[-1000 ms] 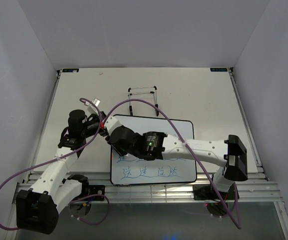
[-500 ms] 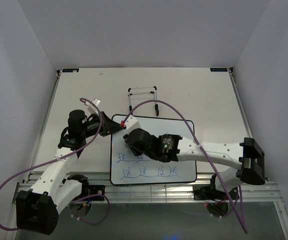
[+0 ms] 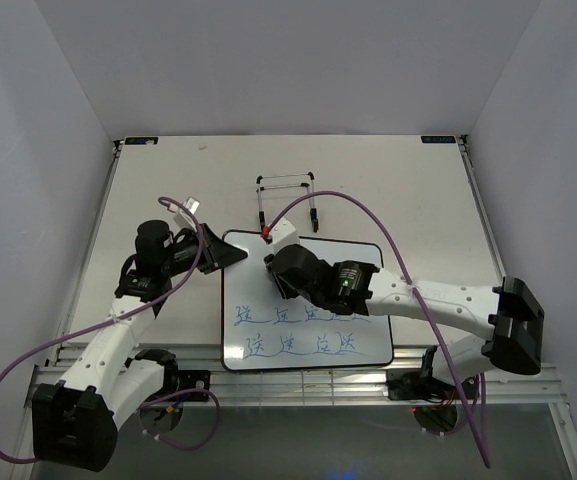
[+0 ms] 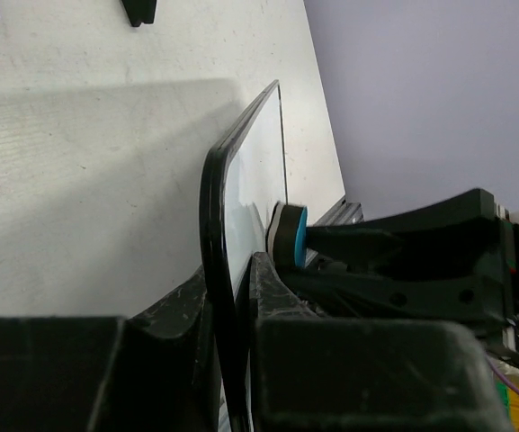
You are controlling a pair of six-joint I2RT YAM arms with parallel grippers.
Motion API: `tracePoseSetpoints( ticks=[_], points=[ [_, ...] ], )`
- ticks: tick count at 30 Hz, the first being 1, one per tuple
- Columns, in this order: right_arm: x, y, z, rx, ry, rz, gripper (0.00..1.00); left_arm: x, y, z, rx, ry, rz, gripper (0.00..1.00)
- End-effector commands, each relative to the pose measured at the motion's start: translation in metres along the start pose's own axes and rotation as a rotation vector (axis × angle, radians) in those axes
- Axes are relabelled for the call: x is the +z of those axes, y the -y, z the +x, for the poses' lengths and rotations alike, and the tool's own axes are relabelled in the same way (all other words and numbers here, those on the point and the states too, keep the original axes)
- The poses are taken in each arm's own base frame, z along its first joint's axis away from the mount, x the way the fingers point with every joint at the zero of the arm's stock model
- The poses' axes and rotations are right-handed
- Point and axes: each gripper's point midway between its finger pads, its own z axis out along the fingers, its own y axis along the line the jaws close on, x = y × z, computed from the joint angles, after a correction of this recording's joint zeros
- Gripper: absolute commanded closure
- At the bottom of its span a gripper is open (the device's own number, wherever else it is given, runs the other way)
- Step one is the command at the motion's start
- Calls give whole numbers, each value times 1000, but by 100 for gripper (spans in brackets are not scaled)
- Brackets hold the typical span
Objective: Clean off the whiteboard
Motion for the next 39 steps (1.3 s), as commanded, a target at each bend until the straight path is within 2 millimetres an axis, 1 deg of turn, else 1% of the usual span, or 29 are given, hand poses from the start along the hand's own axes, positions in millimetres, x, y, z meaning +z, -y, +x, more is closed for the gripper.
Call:
tracePoseSetpoints(
  ticks=[1, 2, 4, 5, 6, 7, 8, 9, 10, 11, 12, 13, 14, 16, 18, 19, 20, 22, 23, 25, 26, 27, 28, 31, 33, 34, 36, 37, 39],
  points=[
    [-8, -69, -18, -3, 86, -313, 77, -6, 19, -41, 339, 166, 24, 100],
    [-5, -62, -21, -4, 91, -285, 77, -7, 20, -42, 347, 173, 21, 100],
    [2, -40, -10, -12, 32, -219, 77, -9, 18, -43, 350, 180, 4, 100],
    [10, -19, -6, 22, -3, -184, 77, -10, 17, -46, 354, 193, -11, 100],
    [13, -5, 9, 30, -39, -159, 77, -10, 17, -48, 370, 204, -18, 100],
    [15, 9, 23, 36, -82, -129, 77, -11, 10, -44, 352, 184, -45, 100],
    [20, 33, 33, 66, -114, -70, 77, -11, 8, -47, 353, 194, -65, 100],
    [18, 47, 44, 77, -140, -33, 77, -11, 6, -47, 351, 194, -76, 100],
    [17, 64, 74, 69, -218, 20, 77, -12, 5, -48, 352, 197, -82, 100],
    [18, 85, 87, 90, -252, 75, 77, -12, 5, -49, 352, 199, -85, 100],
    [15, 96, 99, 107, -275, 107, 77, -12, 5, -49, 353, 201, -85, 100],
    [14, 115, 121, 124, -322, 165, 77, -11, 5, -49, 349, 201, -83, 100],
    [9, 125, 133, 130, -356, 197, 77, -11, 5, -50, 348, 203, -83, 100],
    [3, 134, 139, 153, -365, 229, 77, -10, 4, -49, 345, 199, -82, 100],
    [2, 126, 128, 168, -336, 180, 77, -11, 2, -50, 345, 201, -95, 100],
    [4, 117, 120, 179, -320, 132, 80, -11, 2, -50, 344, 201, -98, 100],
    [7, 93, 99, 196, -265, 13, 80, -11, 1, -50, 344, 202, -101, 100],
    [9, 65, 75, 203, -204, -109, 80, -11, 1, -49, 345, 201, -98, 100],
    [4, 37, 54, 193, -162, -206, 80, -11, 1, -49, 341, 204, -99, 100],
    [4, 4, 29, 178, -110, -291, 80, -12, 0, -49, 343, 208, -106, 100],
    [-4, -24, 23, 146, -98, -355, 80, -12, -1, -50, 343, 214, -115, 100],
    [-5, -43, 2, 133, -66, -391, 80, -13, -2, -51, 346, 218, -120, 100],
    [-14, -71, -2, 96, -54, -445, 80, -13, -3, -51, 344, 218, -125, 100],
    [-21, -107, -16, 56, -31, -503, 80, -12, -7, -51, 333, 215, -140, 100],
    [-11, -99, -10, 64, -44, -438, 80, -13, -10, -54, 329, 225, -160, 100],
    [-2, -81, 4, 58, -65, -358, 81, -14, -12, -55, 328, 232, -178, 100],
    [5, -59, 22, 69, -105, -296, 81, -16, -15, -56, 326, 236, -200, 100],
    [15, -32, 48, 86, -161, -229, 81, -17, -15, -56, 331, 241, -206, 100],
    [15, 0, 68, 132, -190, -174, 81, -19, -18, -58, 328, 249, -230, 100]
  ],
)
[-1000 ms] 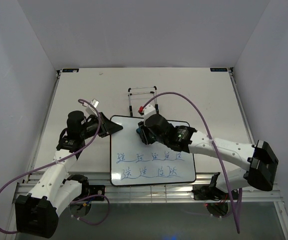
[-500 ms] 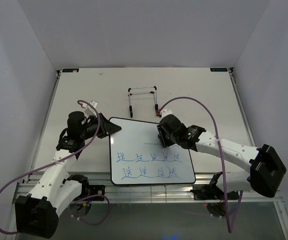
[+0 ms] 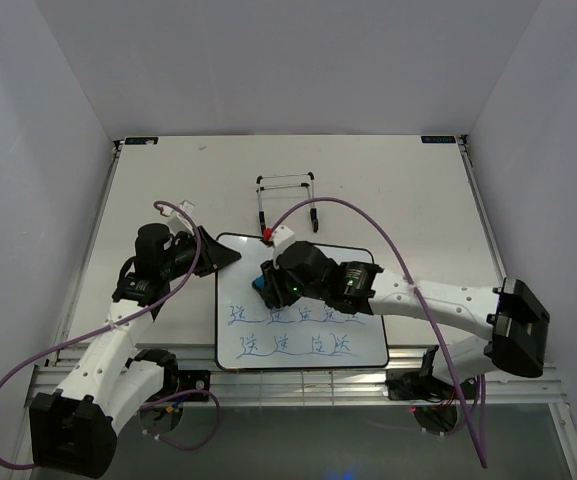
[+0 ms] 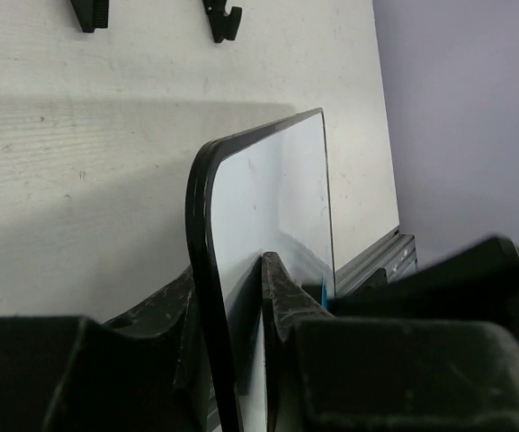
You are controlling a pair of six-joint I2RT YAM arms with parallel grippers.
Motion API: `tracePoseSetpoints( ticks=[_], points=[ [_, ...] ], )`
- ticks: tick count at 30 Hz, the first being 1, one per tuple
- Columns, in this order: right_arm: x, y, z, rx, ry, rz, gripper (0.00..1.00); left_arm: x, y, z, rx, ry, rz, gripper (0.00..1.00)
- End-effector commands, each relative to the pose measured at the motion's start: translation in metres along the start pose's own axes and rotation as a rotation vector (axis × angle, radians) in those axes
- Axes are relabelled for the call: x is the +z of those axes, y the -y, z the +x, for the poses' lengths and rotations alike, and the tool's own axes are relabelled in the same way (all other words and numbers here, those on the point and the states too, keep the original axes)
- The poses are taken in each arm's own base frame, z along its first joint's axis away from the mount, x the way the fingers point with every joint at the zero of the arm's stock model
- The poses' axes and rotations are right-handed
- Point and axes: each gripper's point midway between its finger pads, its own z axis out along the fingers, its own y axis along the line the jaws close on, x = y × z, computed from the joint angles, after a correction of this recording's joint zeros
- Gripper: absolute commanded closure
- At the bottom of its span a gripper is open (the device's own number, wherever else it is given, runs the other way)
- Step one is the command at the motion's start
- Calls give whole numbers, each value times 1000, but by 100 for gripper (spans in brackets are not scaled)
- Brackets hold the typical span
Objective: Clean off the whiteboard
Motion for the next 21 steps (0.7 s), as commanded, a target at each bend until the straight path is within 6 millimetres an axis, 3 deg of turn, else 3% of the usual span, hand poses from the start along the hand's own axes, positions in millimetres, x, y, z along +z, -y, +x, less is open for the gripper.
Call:
tracePoseSetpoints(
  ticks=[1, 3, 4, 6, 7, 10, 13, 16, 20, 21],
  points=[
    [-14, 103, 80, 105, -185, 259, 81, -10, 5, -55, 286, 212, -68, 100],
    [-27, 145, 97, 189, -210, 331, 81, -10, 5, -53, 285, 206, -66, 100],
    [-34, 158, 122, 209, -258, 349, 81, -11, 4, -53, 287, 204, -67, 100],
    [-48, 185, 133, 259, -274, 398, 80, -11, 1, -48, 288, 186, -78, 100],
    [-54, 193, 148, 276, -305, 412, 80, -12, 0, -48, 294, 188, -85, 100],
    [-62, 210, 165, 330, -343, 426, 80, -13, -7, -42, 288, 178, -105, 100],
    [-61, 208, 165, 325, -347, 402, 80, -13, -7, -42, 286, 178, -103, 100],
    [-60, 202, 144, 314, -307, 364, 80, -12, -8, -43, 280, 175, -108, 100],
    [-49, 160, 101, 298, -212, 122, 81, -11, -12, -42, 272, 175, -123, 100],
    [-47, 135, 90, 282, -194, -3, 81, -11, -13, -42, 273, 175, -128, 100]
  ],
)
